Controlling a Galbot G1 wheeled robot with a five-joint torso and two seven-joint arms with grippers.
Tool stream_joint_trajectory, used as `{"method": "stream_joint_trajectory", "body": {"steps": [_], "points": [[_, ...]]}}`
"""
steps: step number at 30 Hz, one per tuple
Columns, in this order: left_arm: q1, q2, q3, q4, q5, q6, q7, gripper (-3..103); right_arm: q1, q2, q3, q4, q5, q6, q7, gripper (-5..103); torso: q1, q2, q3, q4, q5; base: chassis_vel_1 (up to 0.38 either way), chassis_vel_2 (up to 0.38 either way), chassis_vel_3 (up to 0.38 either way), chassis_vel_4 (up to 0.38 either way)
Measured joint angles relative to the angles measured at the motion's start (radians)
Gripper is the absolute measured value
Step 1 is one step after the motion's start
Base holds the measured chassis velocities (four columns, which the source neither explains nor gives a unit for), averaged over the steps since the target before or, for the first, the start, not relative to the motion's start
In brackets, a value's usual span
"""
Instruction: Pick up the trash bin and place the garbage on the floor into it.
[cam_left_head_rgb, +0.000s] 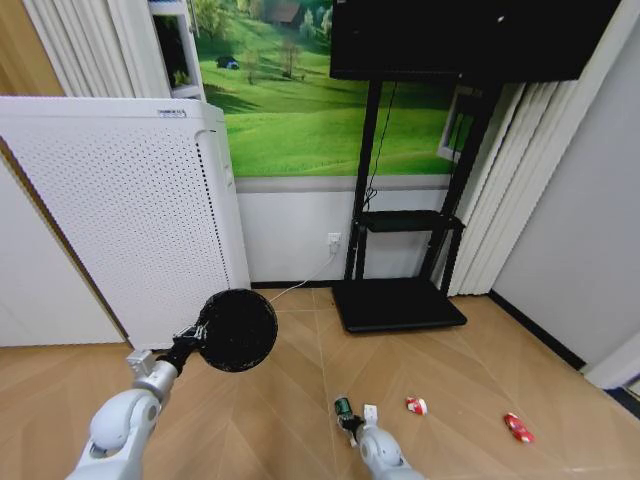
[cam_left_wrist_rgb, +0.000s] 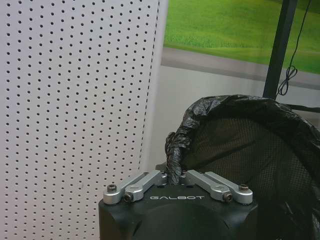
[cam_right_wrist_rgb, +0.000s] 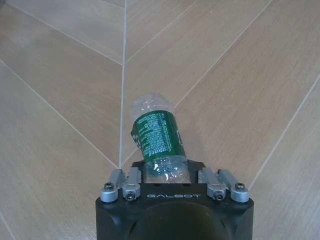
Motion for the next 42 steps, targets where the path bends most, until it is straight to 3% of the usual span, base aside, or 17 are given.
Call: {"method": "stream_joint_trajectory", "body": {"steps": [2,3,6,8,19,21,24,27,31,32,37,42], "points": [[-0.001,-0.003,0.005,0.002,0.001,0.000,0.000,4,-0.003,0.000,0.001,0.004,0.000,0.000,0.000,44,0.000,0.000,0.000,0.0001,0.0000,0.000,0.000,0.000,0.000],[-0.001,-0.005,0.009,0.003,0.003,0.000,0.000,4,-0.008,0.000,0.002,0.007,-0.002,0.001,0.000,35,0.000,0.000,0.000,0.0000,0.0000,0.000,0.000,0.000,0.000],[-0.005,-0.006,0.012,0.008,0.005,0.000,-0.001,4,-0.021,-0.002,0.013,0.029,-0.003,0.003,0.000,32,0.000,0.000,0.000,0.0000,0.0001,0.000,0.000,0.000,0.000],[-0.015,-0.008,0.013,0.033,0.006,0.000,-0.006,4,-0.046,-0.012,0.048,0.095,0.005,0.004,-0.002,22,0.000,0.000,0.000,0.0001,0.0003,0.000,0.000,0.000,0.000],[-0.106,-0.005,0.076,0.256,0.014,-0.019,-0.053,4,-0.110,-0.079,0.211,0.433,0.138,-0.013,-0.003,22,0.000,0.000,0.000,0.0006,0.0000,0.000,0.000,0.000,0.000],[-0.142,0.004,0.126,0.293,0.030,-0.025,-0.061,4,-0.111,-0.081,0.235,0.499,0.166,-0.021,-0.002,22,0.000,0.000,0.000,0.0002,-0.0001,0.000,0.000,0.000,0.000],[-0.253,0.008,0.284,0.371,0.054,-0.027,-0.093,4,-0.107,-0.073,0.256,0.591,0.187,-0.027,0.000,22,0.000,0.000,0.000,-0.0002,0.0002,0.000,0.000,0.000,0.000],[-0.282,0.001,0.320,0.393,0.057,-0.027,-0.103,4,-0.107,-0.071,0.255,0.608,0.189,-0.028,0.000,22,0.000,0.000,0.000,-0.0002,0.0004,0.000,0.000,0.000,0.000],[-0.424,-0.063,0.460,0.525,0.089,-0.033,-0.121,4,-0.107,-0.064,0.229,0.668,0.189,-0.030,-0.010,22,0.000,0.000,0.000,0.0001,0.0002,0.000,0.000,0.000,0.000],[-0.424,-0.063,0.460,0.525,0.089,-0.033,-0.121,4,-0.107,-0.064,0.229,0.668,0.189,-0.030,-0.010,22,0.000,0.000,0.000,0.0001,0.0002,0.000,0.000,0.000,0.000],[-0.557,-0.189,0.566,0.683,0.167,-0.052,-0.129,4,-0.063,-0.049,0.201,0.692,0.185,-0.042,-0.033,22,0.000,0.000,0.000,0.0000,0.0002,0.000,0.000,0.000,0.000],[-0.590,-0.244,0.640,0.713,0.176,-0.052,-0.170,4,-0.027,-0.048,0.173,0.692,0.189,-0.048,-0.049,22,0.000,0.000,0.000,0.0000,0.0003,0.000,0.000,0.000,0.000]]}}
